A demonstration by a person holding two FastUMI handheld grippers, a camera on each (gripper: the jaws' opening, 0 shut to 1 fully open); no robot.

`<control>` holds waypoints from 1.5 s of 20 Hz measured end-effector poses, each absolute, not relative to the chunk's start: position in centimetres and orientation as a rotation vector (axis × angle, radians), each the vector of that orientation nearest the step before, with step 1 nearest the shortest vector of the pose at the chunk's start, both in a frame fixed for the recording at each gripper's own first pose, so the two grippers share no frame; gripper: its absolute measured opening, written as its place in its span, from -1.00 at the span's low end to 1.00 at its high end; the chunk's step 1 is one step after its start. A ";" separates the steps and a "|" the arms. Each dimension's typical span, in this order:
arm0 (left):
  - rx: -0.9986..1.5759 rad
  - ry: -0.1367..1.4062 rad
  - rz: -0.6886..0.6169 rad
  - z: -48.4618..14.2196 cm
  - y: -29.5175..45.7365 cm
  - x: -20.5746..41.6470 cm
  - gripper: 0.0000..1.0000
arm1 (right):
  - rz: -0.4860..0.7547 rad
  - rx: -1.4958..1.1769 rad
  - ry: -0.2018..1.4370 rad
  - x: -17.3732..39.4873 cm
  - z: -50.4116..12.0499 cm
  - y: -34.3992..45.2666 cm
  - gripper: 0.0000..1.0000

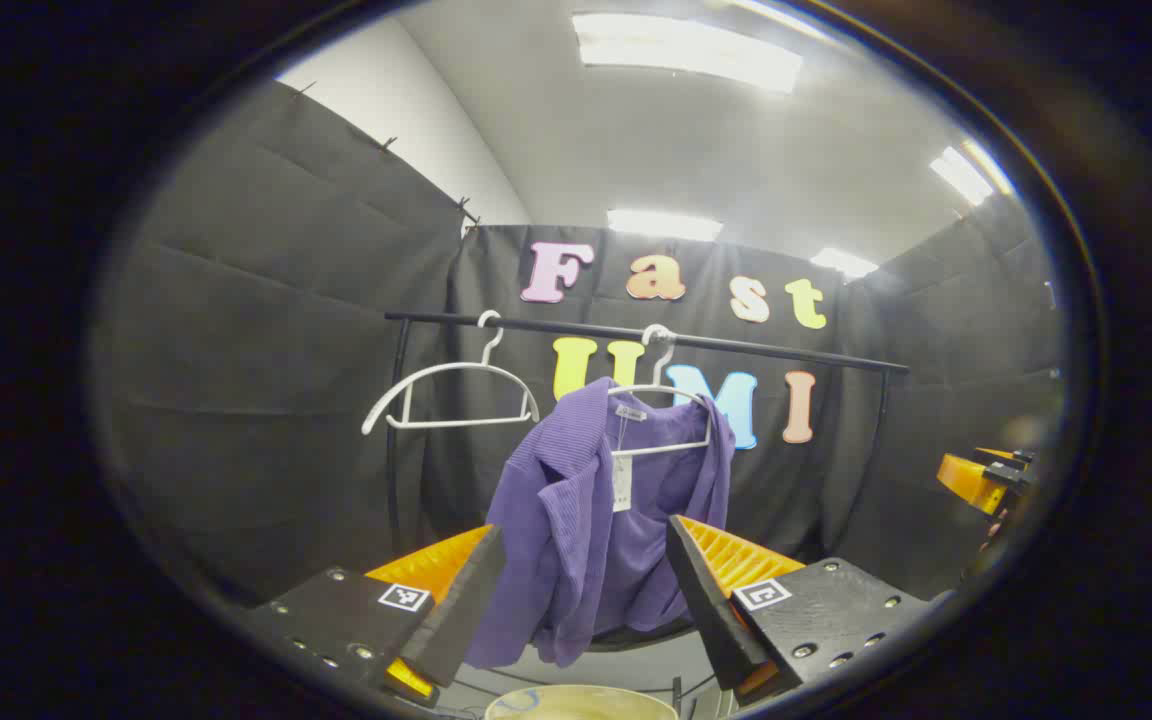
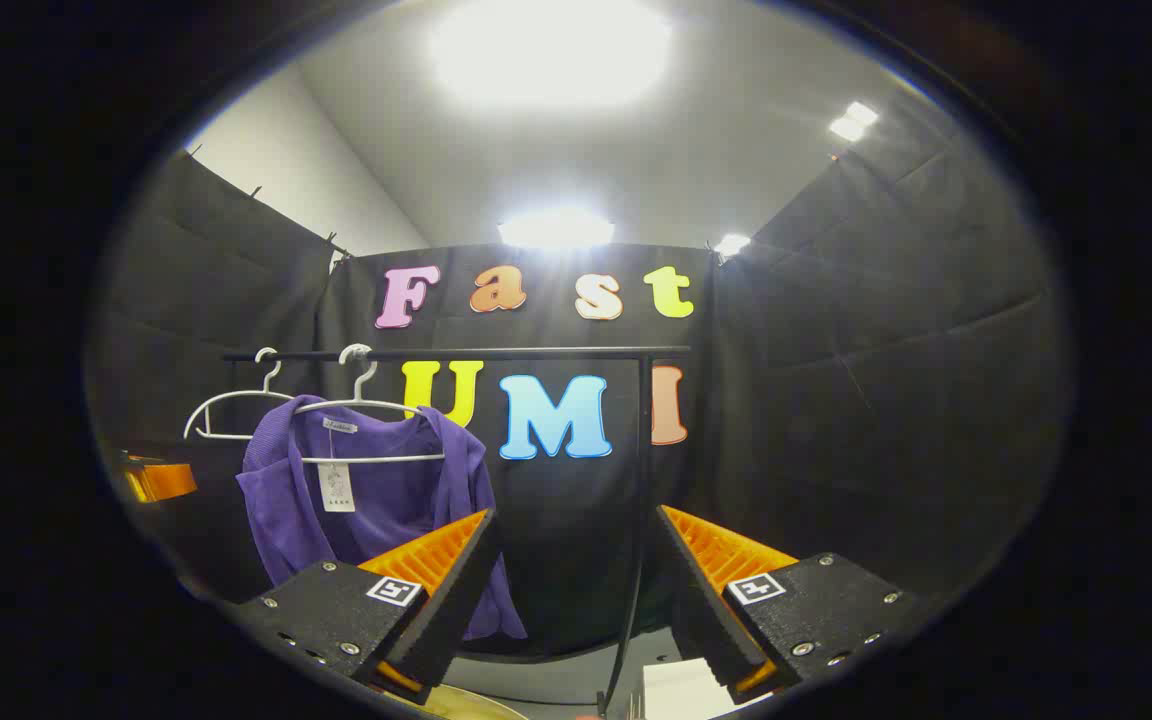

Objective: Grasp the clothes on the hanger with both hands and then place them into the laundry hamper below.

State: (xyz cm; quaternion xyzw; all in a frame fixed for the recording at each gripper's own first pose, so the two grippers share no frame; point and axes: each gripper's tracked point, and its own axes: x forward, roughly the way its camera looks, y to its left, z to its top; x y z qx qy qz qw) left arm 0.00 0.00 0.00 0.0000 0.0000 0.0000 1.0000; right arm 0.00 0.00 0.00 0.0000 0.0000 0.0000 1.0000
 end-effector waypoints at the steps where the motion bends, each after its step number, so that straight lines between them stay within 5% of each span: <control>1: -0.005 0.009 -0.008 -0.4 -0.2 0.1 0.96 | 0.006 0.001 0.006 0.0 -0.3 0.3 0.90; 7: -0.011 0.024 -0.045 -0.8 -0.9 0.5 0.96 | -0.006 0.011 0.025 -0.3 -1.1 0.7 0.90; 8: -0.010 0.027 -0.046 -0.9 -0.9 0.8 0.79 | -0.008 0.012 0.028 -0.3 -1.2 0.6 0.90; 13: -0.021 0.030 -0.052 -0.9 -1.1 1.3 0.79 | -0.029 0.019 0.031 -0.3 -1.5 0.0 0.90; 14: -0.020 0.032 -0.052 -0.9 -1.1 1.4 0.96 | -0.030 0.022 0.034 -0.3 -1.5 0.0 0.90; 17: -0.012 0.042 -0.045 -1.0 -1.2 1.9 0.79 | -0.014 0.032 0.047 0.4 -1.7 0.8 0.90; 18: -0.010 0.056 -0.039 -1.1 -1.1 2.3 0.96 | -0.006 0.032 0.050 0.8 -1.6 1.2 0.90; 30: -0.119 0.121 0.128 -1.7 -0.3 8.9 0.96 | 0.232 0.069 0.120 11.7 -0.9 9.8 0.90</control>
